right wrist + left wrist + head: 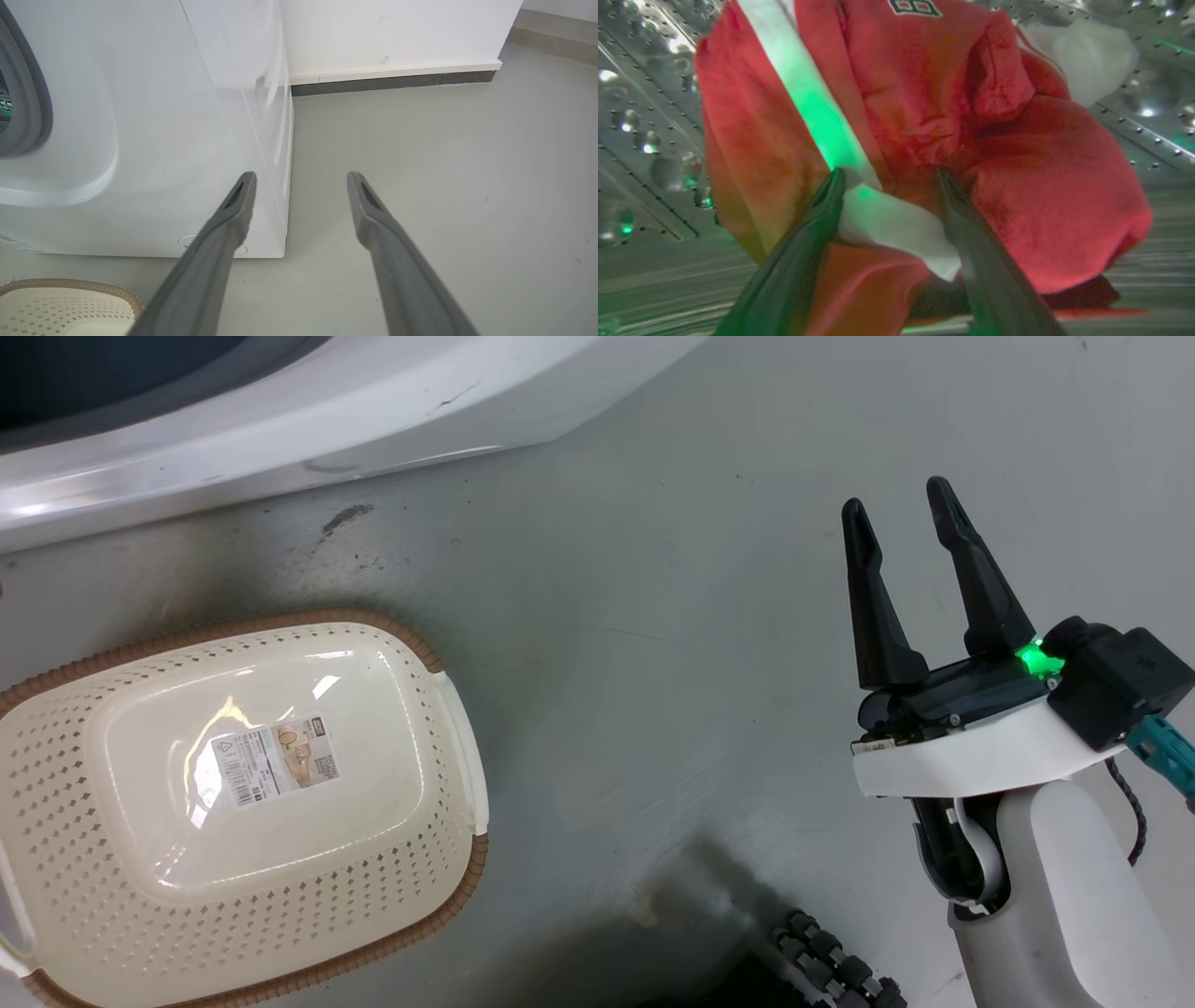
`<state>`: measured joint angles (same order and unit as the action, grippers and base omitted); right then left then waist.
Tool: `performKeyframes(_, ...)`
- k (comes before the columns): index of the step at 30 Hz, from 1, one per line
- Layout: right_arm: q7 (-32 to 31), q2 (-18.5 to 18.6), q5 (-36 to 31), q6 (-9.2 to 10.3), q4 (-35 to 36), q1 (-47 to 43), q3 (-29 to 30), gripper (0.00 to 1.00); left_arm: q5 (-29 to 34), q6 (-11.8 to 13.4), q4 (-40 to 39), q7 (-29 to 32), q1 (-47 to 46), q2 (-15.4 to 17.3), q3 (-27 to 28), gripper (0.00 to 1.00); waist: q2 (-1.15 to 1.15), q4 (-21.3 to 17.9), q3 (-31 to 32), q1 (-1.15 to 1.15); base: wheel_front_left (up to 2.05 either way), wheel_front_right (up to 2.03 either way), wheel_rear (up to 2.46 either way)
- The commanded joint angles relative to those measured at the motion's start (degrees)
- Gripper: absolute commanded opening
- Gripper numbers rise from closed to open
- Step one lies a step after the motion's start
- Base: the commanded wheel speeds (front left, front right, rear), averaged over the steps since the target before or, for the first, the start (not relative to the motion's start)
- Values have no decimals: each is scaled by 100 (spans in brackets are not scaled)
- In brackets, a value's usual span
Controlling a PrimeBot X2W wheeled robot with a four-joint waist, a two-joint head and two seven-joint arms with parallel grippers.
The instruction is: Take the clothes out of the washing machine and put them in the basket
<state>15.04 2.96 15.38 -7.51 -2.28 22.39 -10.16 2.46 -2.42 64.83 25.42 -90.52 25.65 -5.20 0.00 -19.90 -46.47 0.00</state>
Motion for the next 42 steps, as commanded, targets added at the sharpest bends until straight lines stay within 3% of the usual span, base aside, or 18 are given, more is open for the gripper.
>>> performKeyframes(1, 21, -15, 31, 4, -16, 90, -11, 100, 40, 44, 7, 74, -9, 48, -20, 100, 0, -12, -4, 0, 0, 0, 0)
performKeyframes(2, 21, -15, 38, 4, -24, 89, -12, 100, 28, 62, -9, 126, 6, 57, -31, 96, 0, -19, 0, 0, 0, 0, 0)
performKeyframes(3, 21, -15, 54, 4, -33, 89, -13, 100, 16, 83, -44, 164, 23, 63, -38, 38, 0, -24, 3, 0, 0, 0, 0)
performKeyframes(4, 21, -15, 73, 4, -39, 94, -12, 100, 15, 102, -86, 187, 44, 61, -51, 0, 0, -27, 6, 0, 0, 0, 0)
performKeyframes(12, 21, -15, 145, 4, -81, 118, -29, 100, -7, 277, -567, -39, 281, 74, -106, 0, 0, -46, 104, 0, 0, 0, 0)
performKeyframes(24, 20, -14, -27, 4, -238, -65, 168, 100, -395, 569, -1268, -2358, 1440, -137, 58, 0, 0, 165, 844, 0, 0, 0, 0)
performKeyframes(35, 18, -12, -295, 4, -479, -435, 343, 100, -991, 420, -738, -3640, 2547, -719, 286, 0, 0, 548, 2004, 0, 0, 0, 0)
performKeyframes(42, 18, -11, -438, 3, -658, -816, 512, 100, -1354, 251, -447, -4015, 3141, -1064, 457, 0, 0, 841, 2785, 0, 0, 0, 0)
